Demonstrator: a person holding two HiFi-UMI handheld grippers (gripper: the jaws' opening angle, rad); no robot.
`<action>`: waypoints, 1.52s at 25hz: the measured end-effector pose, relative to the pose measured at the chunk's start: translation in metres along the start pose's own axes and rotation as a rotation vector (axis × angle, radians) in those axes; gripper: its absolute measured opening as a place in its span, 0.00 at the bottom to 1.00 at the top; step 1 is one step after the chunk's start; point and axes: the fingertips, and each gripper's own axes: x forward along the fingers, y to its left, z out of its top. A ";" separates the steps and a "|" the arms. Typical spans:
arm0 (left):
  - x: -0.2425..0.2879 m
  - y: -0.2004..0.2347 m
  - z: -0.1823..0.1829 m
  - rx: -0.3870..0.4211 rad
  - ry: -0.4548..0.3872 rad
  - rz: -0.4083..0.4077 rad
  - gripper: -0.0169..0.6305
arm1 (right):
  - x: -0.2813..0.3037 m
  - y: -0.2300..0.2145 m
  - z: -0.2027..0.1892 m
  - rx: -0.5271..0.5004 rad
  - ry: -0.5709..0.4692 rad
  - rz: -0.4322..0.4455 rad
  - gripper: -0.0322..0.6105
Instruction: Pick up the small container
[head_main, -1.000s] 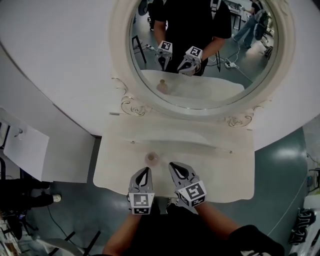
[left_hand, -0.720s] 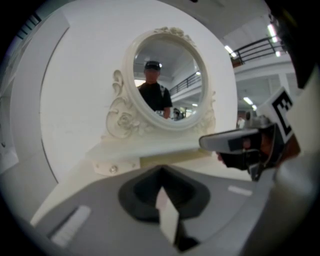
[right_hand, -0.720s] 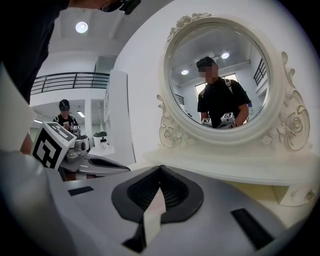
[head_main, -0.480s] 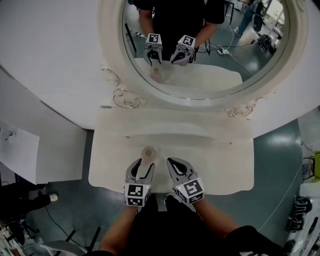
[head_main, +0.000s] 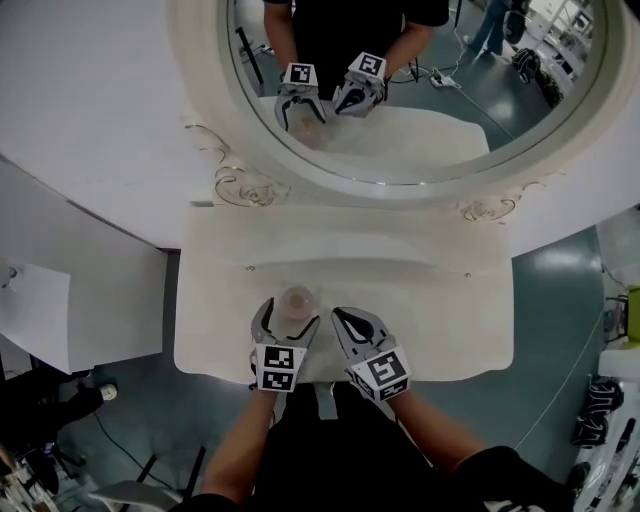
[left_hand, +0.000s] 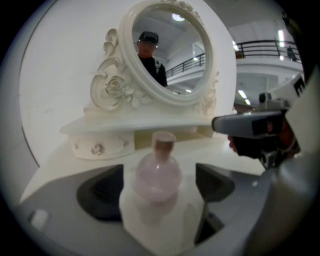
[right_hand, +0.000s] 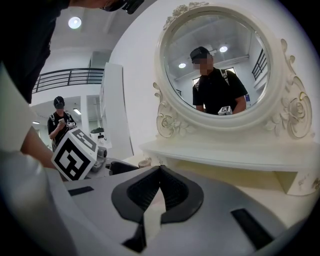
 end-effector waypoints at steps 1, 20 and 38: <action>0.005 0.001 -0.002 0.010 0.012 -0.006 0.71 | 0.002 -0.001 -0.001 0.002 0.002 -0.002 0.06; 0.057 0.008 -0.017 0.070 0.161 0.010 0.71 | 0.007 -0.034 -0.011 0.047 0.011 -0.050 0.06; 0.050 0.006 -0.012 0.096 0.109 0.010 0.65 | -0.004 -0.030 -0.012 0.054 0.004 -0.071 0.06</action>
